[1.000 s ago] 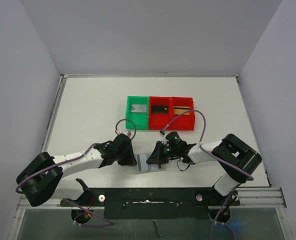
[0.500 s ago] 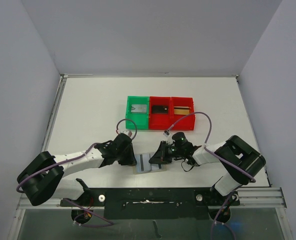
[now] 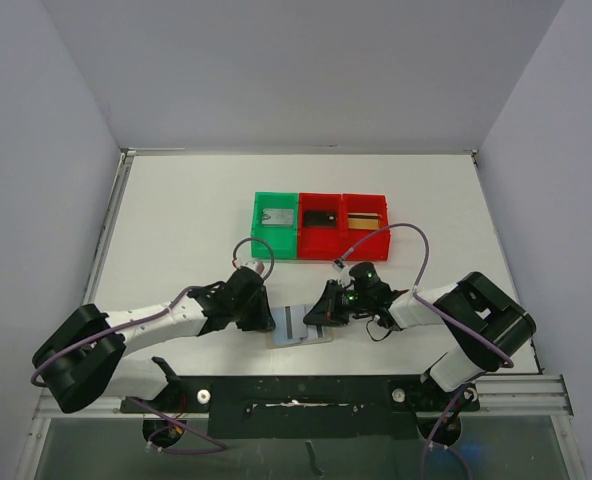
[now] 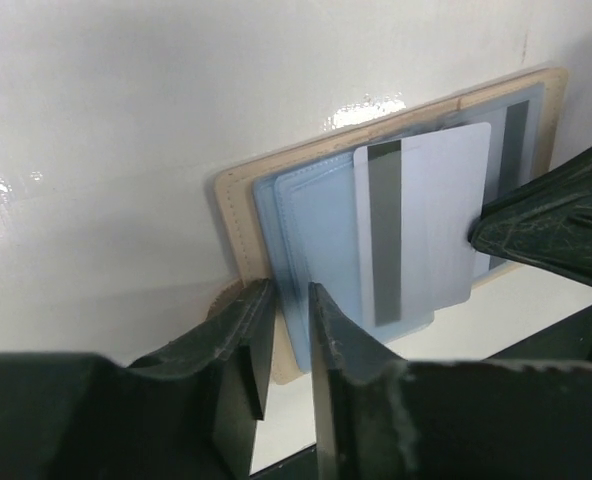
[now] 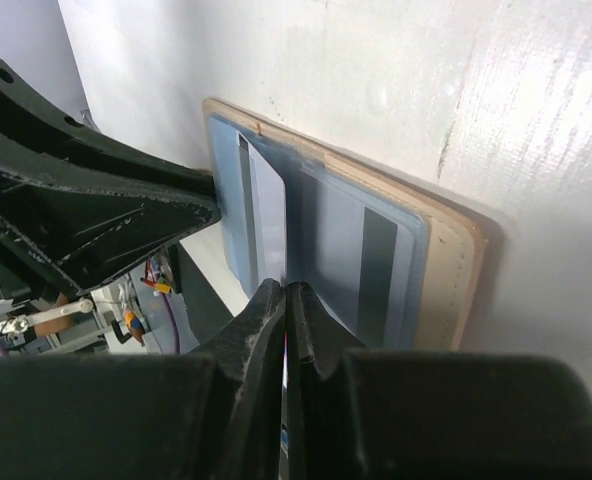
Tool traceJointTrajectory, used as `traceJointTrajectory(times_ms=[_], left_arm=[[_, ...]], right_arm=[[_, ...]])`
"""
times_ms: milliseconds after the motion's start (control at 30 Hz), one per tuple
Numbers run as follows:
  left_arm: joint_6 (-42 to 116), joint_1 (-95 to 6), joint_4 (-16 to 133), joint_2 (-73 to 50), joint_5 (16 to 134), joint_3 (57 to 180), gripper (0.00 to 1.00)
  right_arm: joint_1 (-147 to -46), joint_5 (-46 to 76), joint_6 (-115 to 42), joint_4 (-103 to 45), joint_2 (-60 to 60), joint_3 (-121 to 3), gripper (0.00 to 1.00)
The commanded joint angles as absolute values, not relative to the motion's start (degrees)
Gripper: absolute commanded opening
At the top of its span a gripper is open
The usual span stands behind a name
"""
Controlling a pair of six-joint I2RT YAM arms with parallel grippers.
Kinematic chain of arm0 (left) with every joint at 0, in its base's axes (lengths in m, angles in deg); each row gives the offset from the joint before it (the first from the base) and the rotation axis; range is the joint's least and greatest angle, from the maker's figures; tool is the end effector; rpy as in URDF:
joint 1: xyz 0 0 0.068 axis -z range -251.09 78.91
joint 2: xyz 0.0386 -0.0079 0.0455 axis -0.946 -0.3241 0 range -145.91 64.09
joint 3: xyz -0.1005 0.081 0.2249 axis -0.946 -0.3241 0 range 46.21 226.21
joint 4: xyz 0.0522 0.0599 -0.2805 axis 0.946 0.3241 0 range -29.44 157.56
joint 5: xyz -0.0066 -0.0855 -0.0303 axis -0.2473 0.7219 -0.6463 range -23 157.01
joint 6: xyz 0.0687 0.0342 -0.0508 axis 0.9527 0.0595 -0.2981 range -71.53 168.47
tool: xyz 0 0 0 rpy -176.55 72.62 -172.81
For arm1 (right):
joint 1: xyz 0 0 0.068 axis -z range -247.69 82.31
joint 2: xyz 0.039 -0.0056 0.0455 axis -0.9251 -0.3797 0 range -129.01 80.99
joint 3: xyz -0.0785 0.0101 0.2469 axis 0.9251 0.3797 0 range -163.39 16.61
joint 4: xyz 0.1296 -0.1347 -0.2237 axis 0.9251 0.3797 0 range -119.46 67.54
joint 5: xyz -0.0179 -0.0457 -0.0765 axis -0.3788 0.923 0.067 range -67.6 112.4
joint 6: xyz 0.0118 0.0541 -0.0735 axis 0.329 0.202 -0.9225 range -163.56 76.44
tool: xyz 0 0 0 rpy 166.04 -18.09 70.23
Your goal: Take the credit cards out of the card holder
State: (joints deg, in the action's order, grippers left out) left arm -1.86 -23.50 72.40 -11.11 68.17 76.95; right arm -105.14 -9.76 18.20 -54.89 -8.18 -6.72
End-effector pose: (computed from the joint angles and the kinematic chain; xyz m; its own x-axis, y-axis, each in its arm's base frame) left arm 0.1894 -0.2099 0.0738 -0.9323 -0.1204 -0.3412 0.0443 0.8980 -0.4378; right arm 0.2066 0.2137 0.0421 -0.9805 0.1884 -0.0563 0.0575 0.5487 0.8340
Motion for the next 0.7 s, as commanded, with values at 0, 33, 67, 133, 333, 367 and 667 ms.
traceJointTrajectory(times_ms=[0, 33, 67, 133, 333, 367, 667], left_arm=[[-0.75, -23.17, 75.52, -8.54, 66.73, 77.96, 0.26], [-0.75, -23.11, 75.86, -7.37, 66.89, 78.79, 0.29], [-0.75, -23.17, 75.91, -6.77, 67.09, 79.63, 0.33], [-0.69, -23.16, 75.30, -5.30, 67.99, 81.35, 0.37], [-0.43, -23.16, 66.43, -7.94, 75.89, 82.26, 0.36], [-0.73, -23.11, 65.50, -9.03, 76.45, 82.04, 0.34], [-2.77, -23.04, 65.32, -16.28, 75.54, 78.93, 0.09]], right_arm=[[-104.86, -10.29, 16.91, -55.28, -6.25, -7.56, 0.00], [-104.87, -10.30, 16.91, -55.30, -6.35, -7.64, 0.00], [-104.87, -10.23, 16.91, -55.30, -6.44, -7.60, 0.00], [-104.94, -10.21, 16.97, -55.30, -6.53, -7.60, 0.00], [-105.27, -10.16, 17.05, -55.38, -6.94, -7.83, 0.00], [-105.28, -10.15, 17.13, -55.39, -7.06, -7.88, 0.00], [-105.99, -9.77, 18.78, -58.39, -8.02, -7.54, 0.04]])
